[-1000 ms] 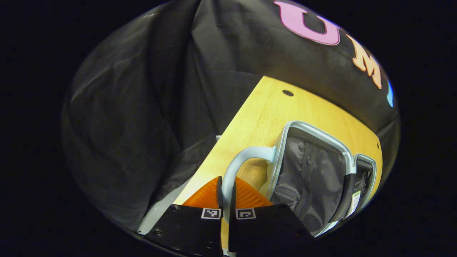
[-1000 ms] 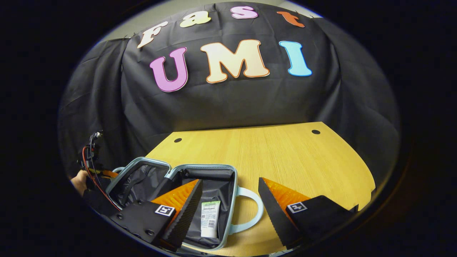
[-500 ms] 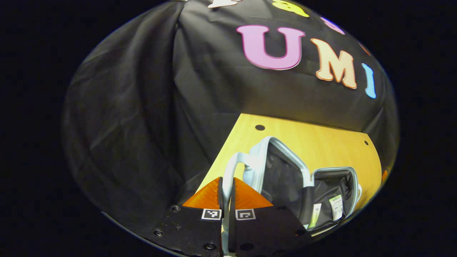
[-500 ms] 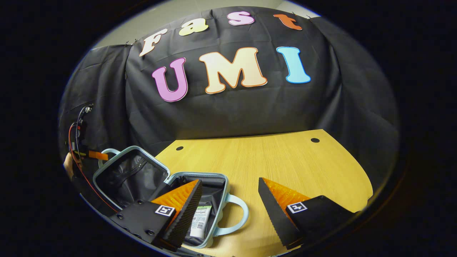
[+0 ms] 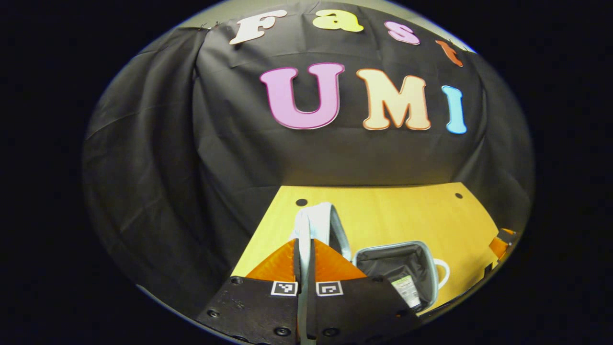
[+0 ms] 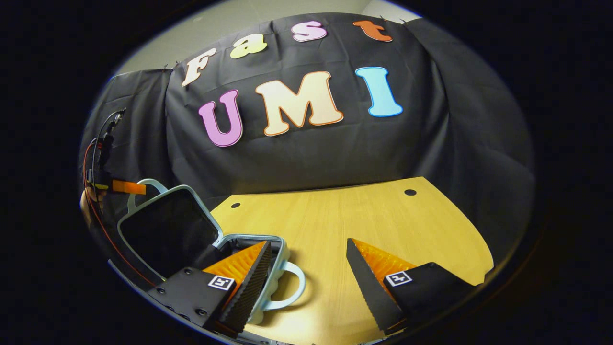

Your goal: First open the suitcase, pack the skin care products into it, and then close the suitcase.

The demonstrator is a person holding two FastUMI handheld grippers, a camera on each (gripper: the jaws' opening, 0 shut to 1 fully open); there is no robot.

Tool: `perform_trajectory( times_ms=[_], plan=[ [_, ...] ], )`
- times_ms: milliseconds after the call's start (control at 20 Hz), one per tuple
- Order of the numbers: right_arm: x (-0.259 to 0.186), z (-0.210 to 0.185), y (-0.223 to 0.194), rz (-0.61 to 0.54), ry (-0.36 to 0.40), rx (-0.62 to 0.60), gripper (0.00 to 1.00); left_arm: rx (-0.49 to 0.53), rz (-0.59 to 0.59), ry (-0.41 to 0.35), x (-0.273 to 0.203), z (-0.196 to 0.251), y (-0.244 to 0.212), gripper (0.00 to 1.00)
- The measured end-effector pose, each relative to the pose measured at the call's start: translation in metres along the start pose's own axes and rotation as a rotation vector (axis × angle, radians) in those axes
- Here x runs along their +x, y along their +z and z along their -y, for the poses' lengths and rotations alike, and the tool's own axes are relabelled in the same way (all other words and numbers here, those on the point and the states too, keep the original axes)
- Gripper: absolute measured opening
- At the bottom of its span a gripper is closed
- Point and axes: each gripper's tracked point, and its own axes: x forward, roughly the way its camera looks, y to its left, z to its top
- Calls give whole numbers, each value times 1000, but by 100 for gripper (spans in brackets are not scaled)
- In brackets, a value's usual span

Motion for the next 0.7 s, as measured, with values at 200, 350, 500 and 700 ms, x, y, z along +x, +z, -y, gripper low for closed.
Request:
perform_trajectory(
  times_ms=[200, 350, 500, 700],
  plan=[
    [-10, 27, 5, 9, -18, 12, 98, -19, 22, -117, -4, 66, 5, 0],
    [-17, 45, 8, 15, -26, 22, 93, -22, 33, -209, -9, 118, 10, 0],
    [-25, 66, 14, 28, -30, -7, 98, -22, 25, -266, -7, 161, 3, 0],
    [-34, 105, 25, 40, -61, -15, 98, -39, -6, -339, -2, 212, -14, 2]
  ],
)
